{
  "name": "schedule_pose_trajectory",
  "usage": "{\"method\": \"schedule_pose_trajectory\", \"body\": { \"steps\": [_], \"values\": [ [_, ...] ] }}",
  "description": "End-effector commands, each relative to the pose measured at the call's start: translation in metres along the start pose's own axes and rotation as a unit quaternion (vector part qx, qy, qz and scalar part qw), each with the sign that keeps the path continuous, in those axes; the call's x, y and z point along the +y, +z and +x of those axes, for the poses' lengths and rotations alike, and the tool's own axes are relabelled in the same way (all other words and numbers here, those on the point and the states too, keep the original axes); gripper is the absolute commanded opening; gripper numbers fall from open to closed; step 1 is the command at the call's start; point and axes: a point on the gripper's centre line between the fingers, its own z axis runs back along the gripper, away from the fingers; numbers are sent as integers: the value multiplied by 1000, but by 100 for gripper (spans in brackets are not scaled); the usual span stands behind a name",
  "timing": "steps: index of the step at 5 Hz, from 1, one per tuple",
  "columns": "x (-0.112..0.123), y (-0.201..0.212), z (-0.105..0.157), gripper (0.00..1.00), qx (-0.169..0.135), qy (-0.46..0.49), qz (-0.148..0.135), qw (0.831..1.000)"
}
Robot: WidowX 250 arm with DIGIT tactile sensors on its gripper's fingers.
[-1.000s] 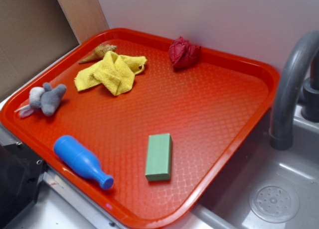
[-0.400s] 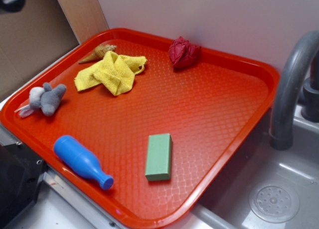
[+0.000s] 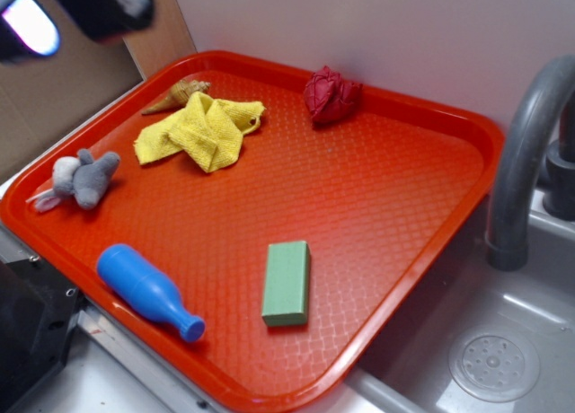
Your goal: Grab the green block.
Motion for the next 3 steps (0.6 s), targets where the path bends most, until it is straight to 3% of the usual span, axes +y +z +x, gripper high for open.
{"method": "schedule_pose_trajectory", "body": {
  "steps": [1,2,3],
  "values": [
    [-11,-53,0,100,-10,45,7,999],
    [-4,-79,5,100,-11,42,25,999],
    [0,-99,10,100,-9,43,21,999]
  ]
}}
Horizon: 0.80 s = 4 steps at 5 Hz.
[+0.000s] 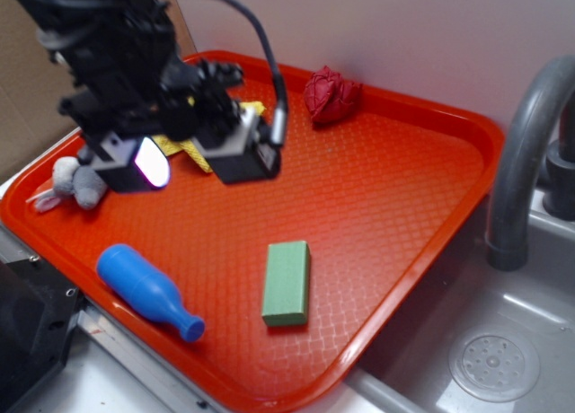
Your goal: Grab the green block.
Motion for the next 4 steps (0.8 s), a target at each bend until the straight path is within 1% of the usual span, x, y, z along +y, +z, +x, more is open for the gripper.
{"method": "schedule_pose_trajectory", "body": {
  "steps": [1,2,3,4],
  "values": [
    [-6,-35,17,100,1,20,-15,1000],
    [-13,-57,16,100,11,32,-1,999],
    [-36,-81,8,100,25,45,3,999],
    [-34,-92,8,100,24,49,19,998]
  ]
}}
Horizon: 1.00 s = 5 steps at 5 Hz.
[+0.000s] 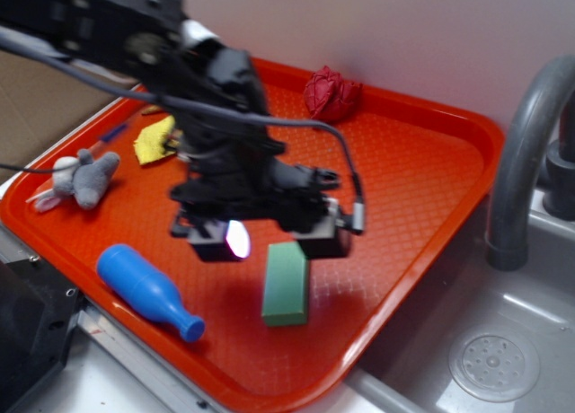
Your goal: Grab the green block.
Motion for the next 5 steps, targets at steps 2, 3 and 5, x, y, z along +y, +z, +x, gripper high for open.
{"method": "schedule_pose_trajectory", "body": {
  "steps": [2,3,5],
  "values": [
    [3,0,-3,0,33,-57,-1,998],
    [7,24,21,0,23,-124,0,992],
    [28,119,103,0,-11,-247,24,969]
  ]
}}
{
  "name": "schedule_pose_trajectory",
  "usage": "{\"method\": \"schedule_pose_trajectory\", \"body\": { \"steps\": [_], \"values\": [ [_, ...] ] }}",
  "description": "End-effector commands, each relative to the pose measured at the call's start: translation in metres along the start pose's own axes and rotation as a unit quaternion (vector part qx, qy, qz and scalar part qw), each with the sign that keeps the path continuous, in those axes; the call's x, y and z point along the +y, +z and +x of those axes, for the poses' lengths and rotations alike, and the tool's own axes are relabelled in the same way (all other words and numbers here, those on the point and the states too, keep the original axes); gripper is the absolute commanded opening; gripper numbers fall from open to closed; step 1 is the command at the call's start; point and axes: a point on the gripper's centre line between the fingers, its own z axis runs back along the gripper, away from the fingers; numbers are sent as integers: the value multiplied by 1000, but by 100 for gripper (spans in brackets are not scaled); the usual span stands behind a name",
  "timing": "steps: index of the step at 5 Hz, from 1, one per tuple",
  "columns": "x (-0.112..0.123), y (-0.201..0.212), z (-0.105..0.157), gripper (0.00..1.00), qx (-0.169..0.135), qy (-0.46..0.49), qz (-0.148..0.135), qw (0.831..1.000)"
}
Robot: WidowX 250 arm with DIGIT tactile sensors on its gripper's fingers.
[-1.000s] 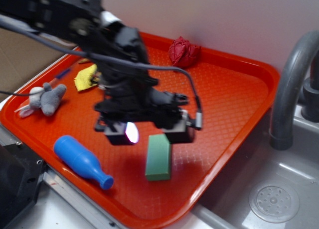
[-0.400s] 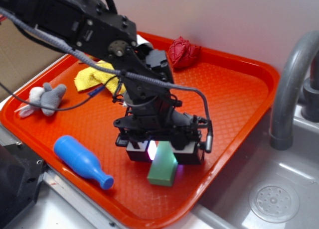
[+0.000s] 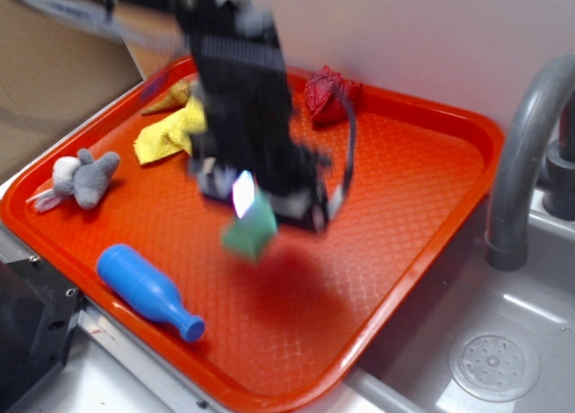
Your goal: Grab the green block.
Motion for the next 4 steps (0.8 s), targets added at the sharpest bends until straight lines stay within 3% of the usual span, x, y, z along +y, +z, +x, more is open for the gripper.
{"method": "schedule_pose_trajectory", "body": {
  "steps": [1,2,4],
  "values": [
    [48,92,33,0,-15,-56,-9,998],
    [41,104,23,0,-13,-92,-16,996],
    [42,125,3,0,-68,-60,-26,996]
  ]
}}
